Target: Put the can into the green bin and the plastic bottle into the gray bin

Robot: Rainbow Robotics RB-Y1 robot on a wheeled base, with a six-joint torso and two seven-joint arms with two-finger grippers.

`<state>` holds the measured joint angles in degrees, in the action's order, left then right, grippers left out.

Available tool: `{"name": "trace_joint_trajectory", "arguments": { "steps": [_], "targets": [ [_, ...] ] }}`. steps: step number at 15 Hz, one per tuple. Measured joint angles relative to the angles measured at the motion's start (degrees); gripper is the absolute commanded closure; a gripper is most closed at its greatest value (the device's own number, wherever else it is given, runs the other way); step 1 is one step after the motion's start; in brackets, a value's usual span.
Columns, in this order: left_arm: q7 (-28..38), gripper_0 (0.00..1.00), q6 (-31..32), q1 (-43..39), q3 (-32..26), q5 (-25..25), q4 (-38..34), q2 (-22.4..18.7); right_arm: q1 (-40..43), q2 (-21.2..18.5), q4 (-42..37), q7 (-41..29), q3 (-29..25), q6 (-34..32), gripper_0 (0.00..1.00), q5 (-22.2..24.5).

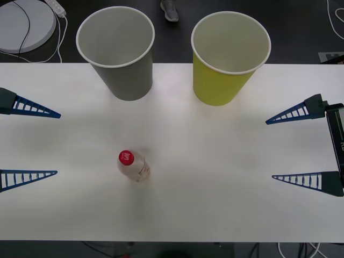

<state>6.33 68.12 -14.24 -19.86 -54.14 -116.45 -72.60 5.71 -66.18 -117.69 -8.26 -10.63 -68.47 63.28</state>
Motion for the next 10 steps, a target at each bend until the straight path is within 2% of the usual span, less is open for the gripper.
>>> {"name": "trace_joint_trajectory", "arguments": {
  "steps": [4, 10],
  "targets": [
    [0.0, 0.0, 0.0, 0.0, 0.0, 0.0, 0.0, 0.0, 0.0, 0.0, 0.0, 0.0, 0.0, 0.0, 0.0, 0.0],
    [-0.1, 0.0, -0.48, -0.56, -0.06, 0.31, 1.25, 2.68, 0.0, 0.0, 0.0, 0.0, 0.0, 0.0, 0.0, 0.0]
  ]
}}
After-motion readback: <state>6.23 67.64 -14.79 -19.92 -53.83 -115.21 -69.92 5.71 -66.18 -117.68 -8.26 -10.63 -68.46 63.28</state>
